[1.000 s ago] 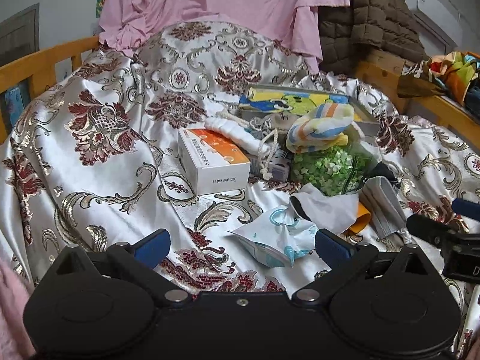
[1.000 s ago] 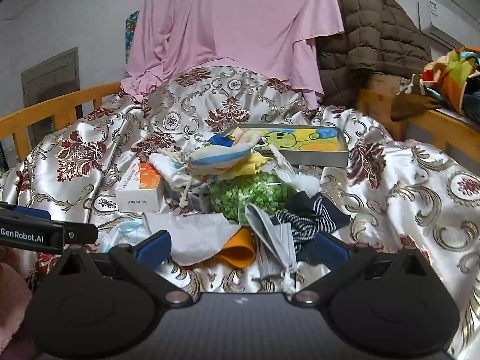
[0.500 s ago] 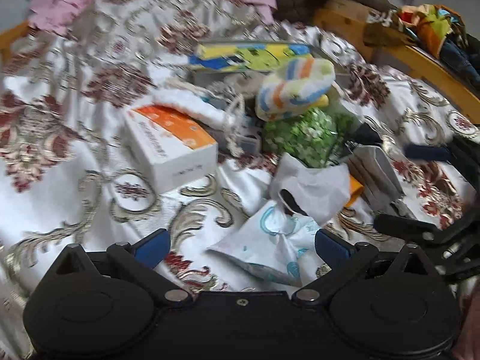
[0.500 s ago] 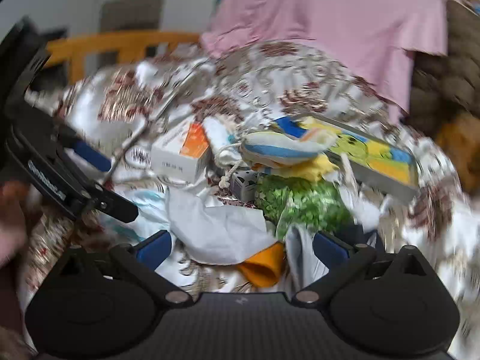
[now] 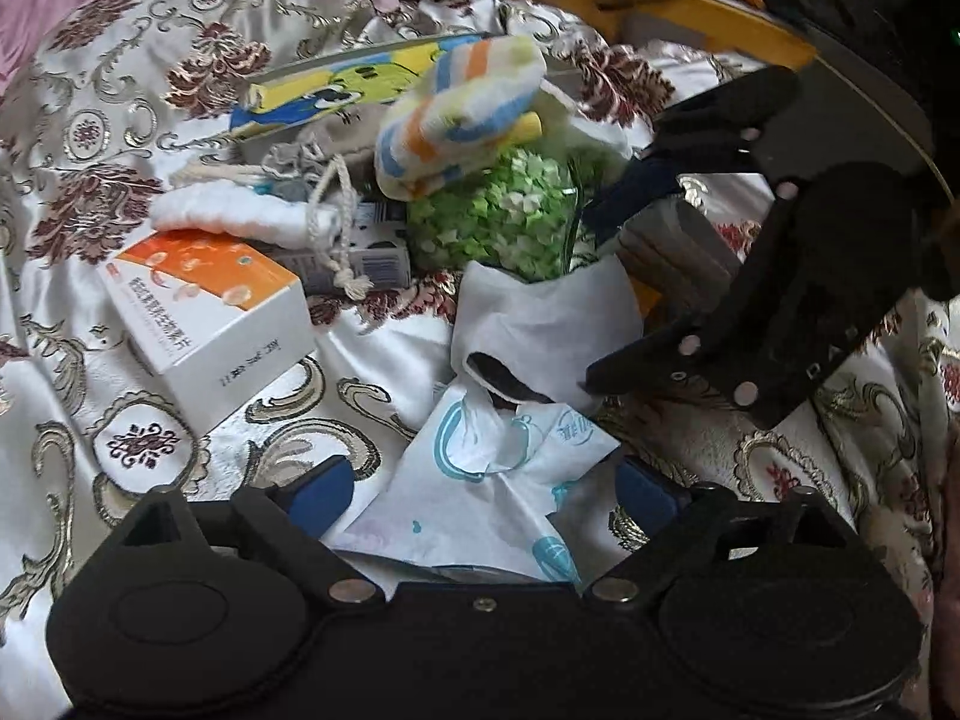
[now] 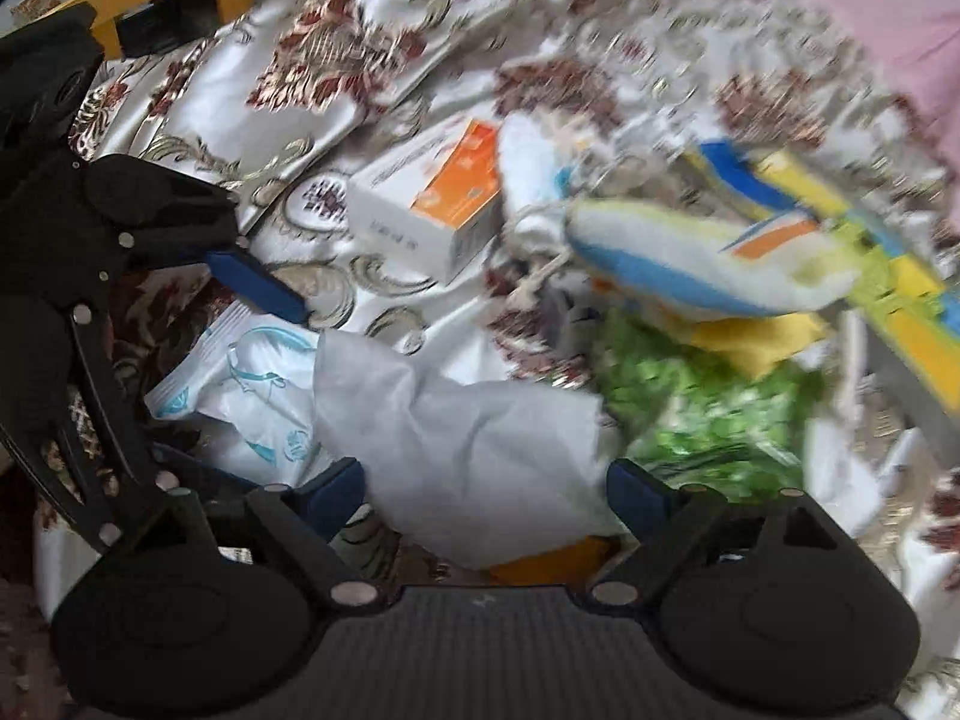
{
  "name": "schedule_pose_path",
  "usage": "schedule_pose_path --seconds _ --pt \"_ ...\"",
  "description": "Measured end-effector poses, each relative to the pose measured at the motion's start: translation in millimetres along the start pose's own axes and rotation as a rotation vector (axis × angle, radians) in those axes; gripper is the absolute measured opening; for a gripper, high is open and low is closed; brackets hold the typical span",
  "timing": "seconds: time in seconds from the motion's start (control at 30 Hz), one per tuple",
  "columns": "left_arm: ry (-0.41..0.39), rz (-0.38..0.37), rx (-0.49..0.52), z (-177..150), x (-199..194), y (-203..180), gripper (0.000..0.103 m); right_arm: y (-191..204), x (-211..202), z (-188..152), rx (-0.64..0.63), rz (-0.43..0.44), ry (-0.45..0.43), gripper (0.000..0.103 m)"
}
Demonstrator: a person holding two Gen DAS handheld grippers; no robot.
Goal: Organize soft objects
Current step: 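Grasp the white tissue packet with the left gripper while the right gripper grasps the grey mask, then carry the tissue packet and grey mask into the painted tray and release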
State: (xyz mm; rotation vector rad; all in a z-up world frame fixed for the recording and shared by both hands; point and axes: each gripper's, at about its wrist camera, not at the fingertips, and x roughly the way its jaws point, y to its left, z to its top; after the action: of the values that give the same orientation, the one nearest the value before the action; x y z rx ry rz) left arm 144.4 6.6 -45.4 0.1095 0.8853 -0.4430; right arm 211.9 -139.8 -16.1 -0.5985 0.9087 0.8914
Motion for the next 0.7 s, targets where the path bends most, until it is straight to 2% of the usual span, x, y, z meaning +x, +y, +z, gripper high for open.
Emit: schedule_pose_path --seconds 0.17,0.27,0.43,0.57,0.63,0.7 --pt "0.007 -0.014 0.016 0.2 6.9 4.6 0.076 -13.0 22.9 16.4 0.072 0.077 0.052 0.082" --pt "0.002 -0.037 -0.011 0.2 6.2 9.7 0.066 -19.9 30.7 23.2 0.115 0.107 0.066 0.072" --pt "0.006 -0.054 -0.023 0.6 5.6 10.3 0.064 -23.9 37.7 28.4 0.162 0.1 0.097 0.039" --pt "-0.006 -0.059 -0.053 0.7 0.4 13.4 0.062 -23.0 33.7 26.7 0.198 0.079 0.093 0.023" --pt "-0.013 -0.051 -0.088 -0.1 -3.4 17.3 0.061 -23.2 28.0 24.4 0.234 0.068 0.075 0.011" --pt "-0.031 -0.056 -0.131 0.0 -8.4 22.5 0.061 -24.7 20.6 22.1 0.285 0.077 0.051 0.007"
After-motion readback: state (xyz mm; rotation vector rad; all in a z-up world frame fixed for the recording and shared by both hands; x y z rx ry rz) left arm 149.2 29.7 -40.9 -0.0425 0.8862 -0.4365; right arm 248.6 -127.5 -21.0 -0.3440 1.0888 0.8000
